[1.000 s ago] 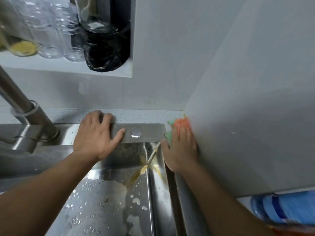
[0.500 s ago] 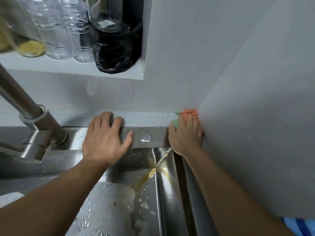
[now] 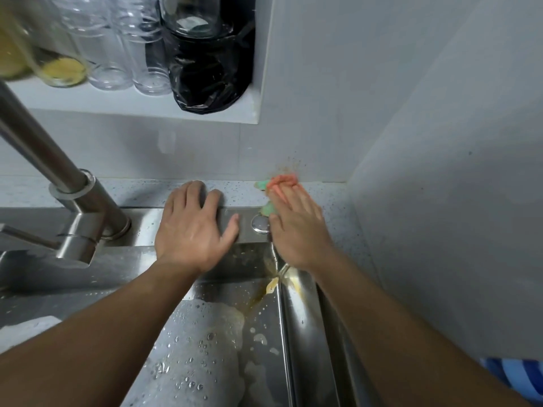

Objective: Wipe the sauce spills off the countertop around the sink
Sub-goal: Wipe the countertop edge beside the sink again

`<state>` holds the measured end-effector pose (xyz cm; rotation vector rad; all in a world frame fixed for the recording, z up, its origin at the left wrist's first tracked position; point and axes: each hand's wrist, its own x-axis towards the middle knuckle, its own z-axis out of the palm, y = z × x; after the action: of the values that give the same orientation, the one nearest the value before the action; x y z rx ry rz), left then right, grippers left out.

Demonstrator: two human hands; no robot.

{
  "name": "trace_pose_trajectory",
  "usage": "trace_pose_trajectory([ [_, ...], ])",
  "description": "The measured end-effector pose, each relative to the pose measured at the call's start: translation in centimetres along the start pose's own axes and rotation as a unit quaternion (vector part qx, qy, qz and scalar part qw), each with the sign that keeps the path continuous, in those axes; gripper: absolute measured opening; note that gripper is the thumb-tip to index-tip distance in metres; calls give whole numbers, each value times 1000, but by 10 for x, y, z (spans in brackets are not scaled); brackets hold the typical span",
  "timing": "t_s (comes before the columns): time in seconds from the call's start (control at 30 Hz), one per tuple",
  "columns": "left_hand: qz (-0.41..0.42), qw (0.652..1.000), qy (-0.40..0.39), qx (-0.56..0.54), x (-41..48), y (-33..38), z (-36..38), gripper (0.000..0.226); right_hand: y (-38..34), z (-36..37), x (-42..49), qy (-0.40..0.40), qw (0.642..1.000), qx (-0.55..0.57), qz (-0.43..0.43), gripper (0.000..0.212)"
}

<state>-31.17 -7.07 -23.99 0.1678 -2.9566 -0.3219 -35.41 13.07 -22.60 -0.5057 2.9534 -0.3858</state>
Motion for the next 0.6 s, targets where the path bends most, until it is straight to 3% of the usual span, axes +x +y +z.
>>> trace_pose_trajectory([
  [0.13,1,1000,-8,5,0,-1,1,55,47,-12,6,16,985,-42,164,64],
  [0.3,5,1000,-2,2,0,-1,0,55,25,-7,-64,16,986,-15,164,74],
  [0.4,-1,1000,-6,3,-1,1,-3,56,23,-8,-125,-34,980,-42,190,84],
  [0.53,1,1000,-4,5,-2,2,-4,56,34,-9,-58,-5,986,-21,168,73],
  [0.6,0,1000,3,9,-5,1,-3,56,30,-9,-22,-9,992,-44,115,70],
])
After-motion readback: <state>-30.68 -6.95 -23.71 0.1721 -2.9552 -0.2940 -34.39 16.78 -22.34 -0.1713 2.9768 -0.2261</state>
